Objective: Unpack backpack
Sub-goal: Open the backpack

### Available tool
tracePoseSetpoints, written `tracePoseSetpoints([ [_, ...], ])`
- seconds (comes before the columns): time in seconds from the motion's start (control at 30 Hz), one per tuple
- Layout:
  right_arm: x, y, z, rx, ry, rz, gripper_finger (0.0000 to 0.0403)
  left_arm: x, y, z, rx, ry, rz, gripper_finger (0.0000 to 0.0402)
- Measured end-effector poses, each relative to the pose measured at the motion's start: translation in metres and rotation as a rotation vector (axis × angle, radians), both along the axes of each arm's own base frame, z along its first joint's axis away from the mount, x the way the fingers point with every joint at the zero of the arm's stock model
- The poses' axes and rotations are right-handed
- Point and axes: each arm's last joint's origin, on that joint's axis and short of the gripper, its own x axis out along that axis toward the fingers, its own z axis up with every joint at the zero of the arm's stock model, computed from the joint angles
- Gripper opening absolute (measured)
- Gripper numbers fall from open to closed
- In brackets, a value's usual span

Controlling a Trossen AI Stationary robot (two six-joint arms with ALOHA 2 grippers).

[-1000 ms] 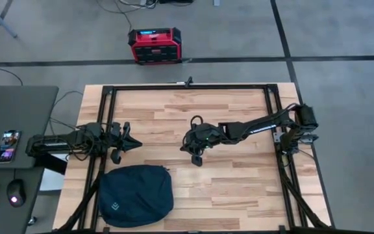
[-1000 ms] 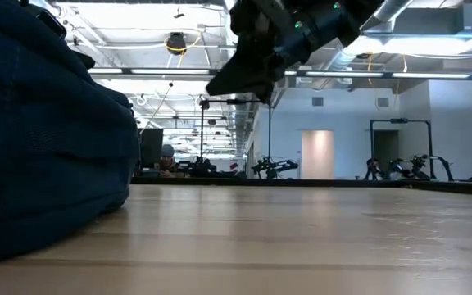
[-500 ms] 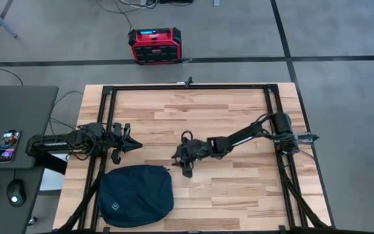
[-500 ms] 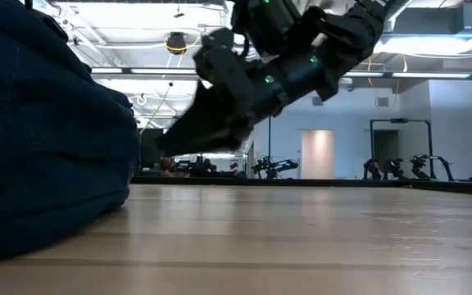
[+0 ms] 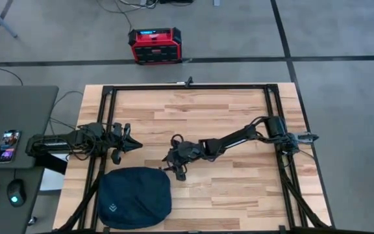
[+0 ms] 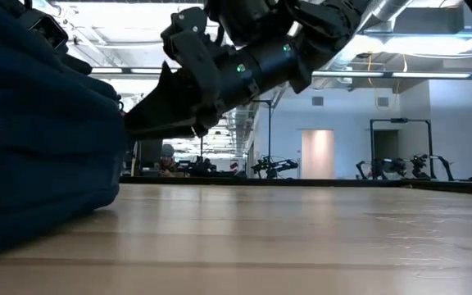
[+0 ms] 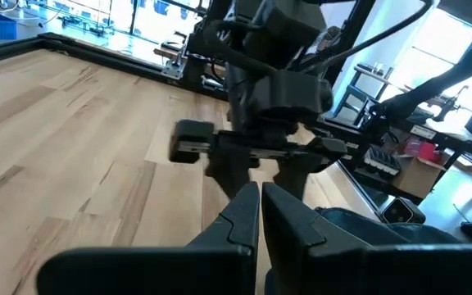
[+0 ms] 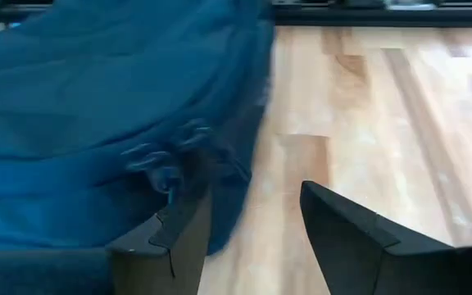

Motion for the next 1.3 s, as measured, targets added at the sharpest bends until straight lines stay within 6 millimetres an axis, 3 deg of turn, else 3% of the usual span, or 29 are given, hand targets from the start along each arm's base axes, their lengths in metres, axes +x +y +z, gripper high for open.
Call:
tracePoseSetpoints([
  [0.37,-0.002,0.011,0.0,0.059,0.019,0.063,0.0119,0.0,0.0,0.0,-0.021,0.003,0.002,0.0003],
  [0.6,-0.003,-0.003,0.002,0.151,0.074,-0.015,0.0014,0.0,0.0,0.0,-0.021,0.002,0.002,0.0003],
  [0.67,-0.007,-0.006,0.008,0.163,0.127,-0.019,0.0005,0.0,0.0,0.0,-0.02,0.002,0.003,0.0003],
  [0.9,-0.022,-0.007,0.035,0.167,0.201,-0.028,0.008,0.0,0.0,0.0,-0.02,0.003,0.003,0.0003],
  [1.07,-0.02,0.014,0.028,0.172,0.182,0.019,0.0146,0.0,0.0,0.0,-0.014,0.002,0.006,0.0003],
  [1.3,-0.01,0.014,0.01,0.182,0.12,0.012,0.0193,0.0,0.0,-0.001,-0.011,0.004,0.016,0.0003],
])
